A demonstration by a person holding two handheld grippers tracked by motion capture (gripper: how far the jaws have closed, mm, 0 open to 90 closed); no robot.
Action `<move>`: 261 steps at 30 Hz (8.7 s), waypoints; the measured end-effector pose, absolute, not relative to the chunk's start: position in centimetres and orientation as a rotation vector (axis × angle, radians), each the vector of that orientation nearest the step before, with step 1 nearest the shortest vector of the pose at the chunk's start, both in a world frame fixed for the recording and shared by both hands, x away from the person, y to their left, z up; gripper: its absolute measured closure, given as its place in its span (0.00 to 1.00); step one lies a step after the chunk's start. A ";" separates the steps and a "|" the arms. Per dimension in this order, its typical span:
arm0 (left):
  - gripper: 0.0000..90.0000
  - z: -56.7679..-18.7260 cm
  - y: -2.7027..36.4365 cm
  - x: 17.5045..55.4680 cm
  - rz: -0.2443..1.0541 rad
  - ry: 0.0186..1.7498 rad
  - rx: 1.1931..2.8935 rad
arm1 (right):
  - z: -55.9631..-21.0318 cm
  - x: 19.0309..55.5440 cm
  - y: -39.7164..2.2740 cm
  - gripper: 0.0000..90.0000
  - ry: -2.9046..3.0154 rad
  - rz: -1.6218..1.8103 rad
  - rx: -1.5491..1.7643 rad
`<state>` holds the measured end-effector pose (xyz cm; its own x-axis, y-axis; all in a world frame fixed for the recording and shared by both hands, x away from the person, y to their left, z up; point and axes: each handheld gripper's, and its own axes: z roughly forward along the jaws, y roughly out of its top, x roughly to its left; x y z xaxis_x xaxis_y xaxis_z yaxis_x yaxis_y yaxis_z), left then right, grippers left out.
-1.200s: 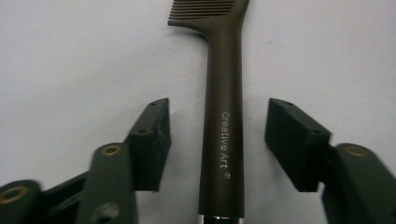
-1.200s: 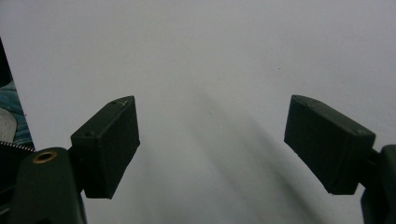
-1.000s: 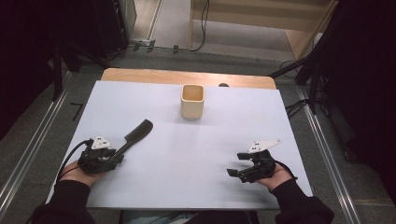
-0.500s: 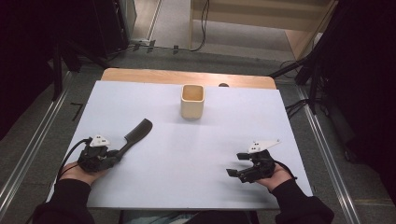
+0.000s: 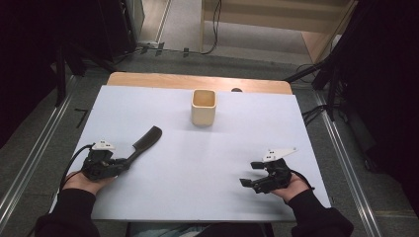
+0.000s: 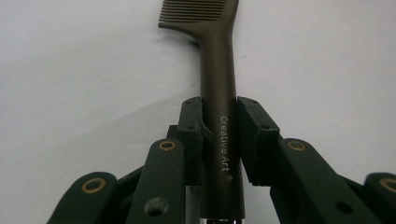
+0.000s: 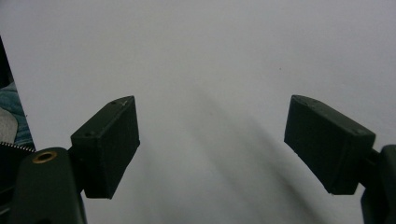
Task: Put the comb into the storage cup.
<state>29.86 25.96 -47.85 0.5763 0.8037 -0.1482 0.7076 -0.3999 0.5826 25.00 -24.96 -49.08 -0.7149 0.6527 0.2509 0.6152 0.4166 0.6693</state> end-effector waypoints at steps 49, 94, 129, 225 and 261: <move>0.81 -44.8 19.5 30.8 -0.082 0.971 2.048 | -48.9 23.8 -26.1 0.18 2.535 1.190 1.216; 0.81 -44.8 7.1 33.9 -0.078 0.910 2.015 | -47.0 23.1 -26.3 0.18 2.353 1.283 1.333; 0.81 -46.9 1.2 34.1 -0.010 0.977 1.832 | -44.9 25.3 -25.1 0.20 2.145 1.357 1.469; 0.80 -50.1 -3.0 31.1 -0.041 0.968 1.508 | -45.0 33.8 -23.0 0.62 1.951 1.356 1.953; 0.78 -50.3 -3.0 31.2 -0.148 0.979 1.531 | -44.8 33.9 -23.5 0.77 1.967 1.420 2.042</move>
